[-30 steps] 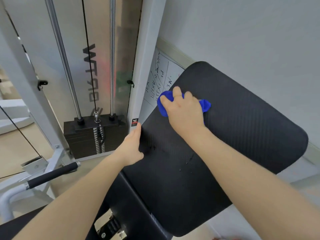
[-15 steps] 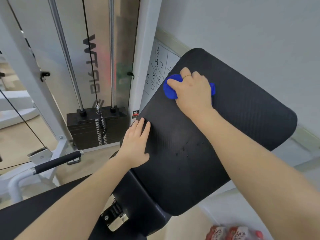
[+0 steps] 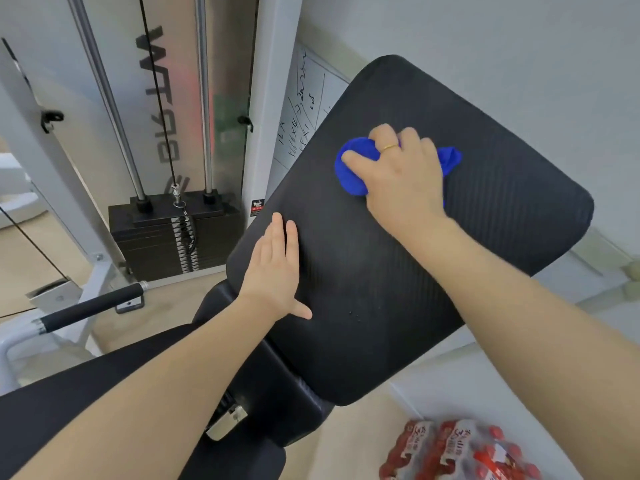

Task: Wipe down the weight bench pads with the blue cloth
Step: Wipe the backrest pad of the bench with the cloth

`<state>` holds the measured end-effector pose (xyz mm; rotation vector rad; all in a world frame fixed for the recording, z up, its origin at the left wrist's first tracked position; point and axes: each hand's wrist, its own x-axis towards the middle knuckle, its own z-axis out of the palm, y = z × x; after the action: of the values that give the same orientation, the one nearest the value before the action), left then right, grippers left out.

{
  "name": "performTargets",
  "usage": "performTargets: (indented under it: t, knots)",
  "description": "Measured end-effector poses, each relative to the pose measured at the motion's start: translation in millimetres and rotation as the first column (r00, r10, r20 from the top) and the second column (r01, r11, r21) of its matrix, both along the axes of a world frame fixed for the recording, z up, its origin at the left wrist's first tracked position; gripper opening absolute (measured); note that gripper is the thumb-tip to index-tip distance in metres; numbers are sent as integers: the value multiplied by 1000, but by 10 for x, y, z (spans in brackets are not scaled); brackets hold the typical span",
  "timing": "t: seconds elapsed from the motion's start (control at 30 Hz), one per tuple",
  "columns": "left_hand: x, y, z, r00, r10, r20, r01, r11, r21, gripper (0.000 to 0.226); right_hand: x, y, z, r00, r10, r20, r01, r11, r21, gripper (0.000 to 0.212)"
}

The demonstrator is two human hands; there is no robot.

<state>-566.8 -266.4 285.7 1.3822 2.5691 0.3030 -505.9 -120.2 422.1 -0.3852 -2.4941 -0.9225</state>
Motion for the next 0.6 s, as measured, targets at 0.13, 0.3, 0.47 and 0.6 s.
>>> performTargets:
  t: [0.13, 0.3, 0.47, 0.6]
  knots:
    - [26, -6, -19, 1000, 15, -23, -15, 1000, 12, 145, 351, -315, -561, 995, 39, 93, -27, 992, -126, 41]
    - [76, -43, -73, 998, 31, -52, -30, 999, 29, 141, 909, -696, -993, 882, 163, 442, -75, 975, -211, 40]
    - [145, -46, -97, 994, 17, -104, -14, 1000, 27, 130, 522, -194, -223, 996, -88, 10, 88, 996, -7, 44]
    - [260, -144, -135, 995, 2, -99, 9, 994, 113, 110, 454, -136, -121, 974, -157, -161, 155, 988, -24, 48]
